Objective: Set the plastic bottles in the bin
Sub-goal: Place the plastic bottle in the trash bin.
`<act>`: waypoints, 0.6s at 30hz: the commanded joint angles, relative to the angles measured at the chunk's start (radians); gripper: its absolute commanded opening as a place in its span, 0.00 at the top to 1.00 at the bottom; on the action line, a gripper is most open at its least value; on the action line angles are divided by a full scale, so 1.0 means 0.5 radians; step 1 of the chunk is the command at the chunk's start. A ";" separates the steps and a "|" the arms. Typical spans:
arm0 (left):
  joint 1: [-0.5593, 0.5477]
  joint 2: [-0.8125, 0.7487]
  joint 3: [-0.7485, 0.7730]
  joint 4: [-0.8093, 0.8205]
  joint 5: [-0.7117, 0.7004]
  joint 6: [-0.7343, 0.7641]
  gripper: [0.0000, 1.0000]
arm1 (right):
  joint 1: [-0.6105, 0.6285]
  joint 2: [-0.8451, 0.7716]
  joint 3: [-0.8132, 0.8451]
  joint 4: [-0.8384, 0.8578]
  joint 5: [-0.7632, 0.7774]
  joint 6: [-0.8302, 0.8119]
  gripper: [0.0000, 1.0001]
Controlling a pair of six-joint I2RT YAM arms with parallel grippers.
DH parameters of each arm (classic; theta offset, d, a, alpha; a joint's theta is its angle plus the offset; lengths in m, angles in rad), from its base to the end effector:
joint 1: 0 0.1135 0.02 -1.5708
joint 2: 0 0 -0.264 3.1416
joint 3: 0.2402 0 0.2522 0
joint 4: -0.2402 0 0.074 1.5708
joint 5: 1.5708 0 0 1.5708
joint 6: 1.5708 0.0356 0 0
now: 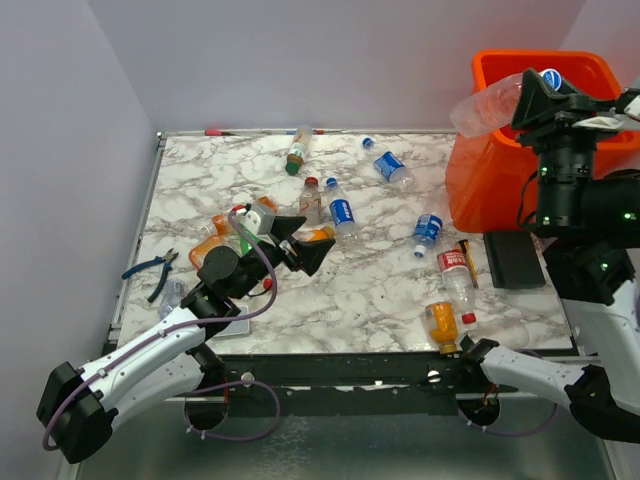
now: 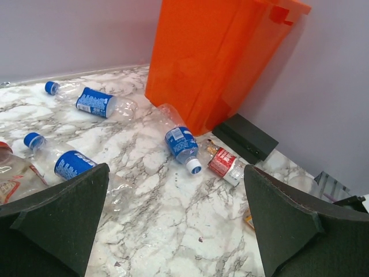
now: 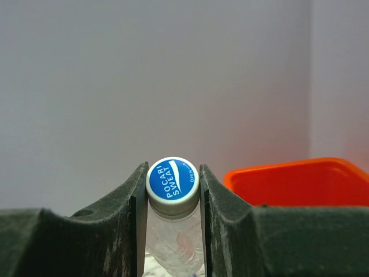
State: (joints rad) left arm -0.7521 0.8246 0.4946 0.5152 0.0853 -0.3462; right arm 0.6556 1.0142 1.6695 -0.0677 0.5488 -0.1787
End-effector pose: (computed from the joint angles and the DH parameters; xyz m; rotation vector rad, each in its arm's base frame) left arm 0.1437 -0.1386 0.3049 0.3665 1.4097 -0.9676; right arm 0.1104 0.0615 0.5924 0.0721 1.0770 0.1601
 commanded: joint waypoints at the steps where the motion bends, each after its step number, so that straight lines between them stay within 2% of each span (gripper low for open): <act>1: -0.014 -0.043 -0.027 -0.011 -0.131 0.057 0.01 | 0.013 0.069 -0.162 0.941 0.578 -0.616 1.00; 5: -0.044 -0.063 -0.006 -0.093 -0.277 0.084 0.01 | 0.009 0.221 -0.075 1.314 0.647 -0.991 1.00; 8: -0.056 -0.071 0.003 -0.119 -0.321 0.088 0.01 | -0.082 0.350 0.028 1.312 0.648 -1.026 1.00; 12: -0.059 -0.076 0.023 -0.154 -0.333 0.086 0.01 | -0.441 0.479 0.189 0.803 0.538 -0.485 1.00; 18: -0.071 -0.089 0.032 -0.178 -0.353 0.087 0.01 | -0.826 0.727 0.345 0.441 0.404 0.059 1.00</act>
State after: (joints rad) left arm -0.7773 0.7963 0.4946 0.4500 -0.0574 -0.3130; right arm 0.3222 1.3037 1.7737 0.3103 0.8040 -0.3729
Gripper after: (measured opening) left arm 0.990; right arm 0.344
